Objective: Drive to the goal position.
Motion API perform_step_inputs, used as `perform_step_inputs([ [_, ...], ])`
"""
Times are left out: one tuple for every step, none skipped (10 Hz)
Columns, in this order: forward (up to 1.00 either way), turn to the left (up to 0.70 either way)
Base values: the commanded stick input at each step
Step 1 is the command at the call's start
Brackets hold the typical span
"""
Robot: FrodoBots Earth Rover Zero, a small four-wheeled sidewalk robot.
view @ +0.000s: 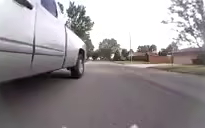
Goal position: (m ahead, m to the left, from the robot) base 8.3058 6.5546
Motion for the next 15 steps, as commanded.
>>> perform_step_inputs([
  [0.98,-0.27],
  [0.98,-0.36],
  [0.98,-0.17],
  [0.98,0.00],
  [0.98,0.00],
  [0.98,0.00],
  [0.98,0.00],
  [0.98,0.00],
  [0.98,0.00],
  [0.98,0.00],
  [0.98,0.00],
  [0.98,0.06],
  [0.98,0.24],
  [0.98,0.39],
  [0.98,0.39],
])
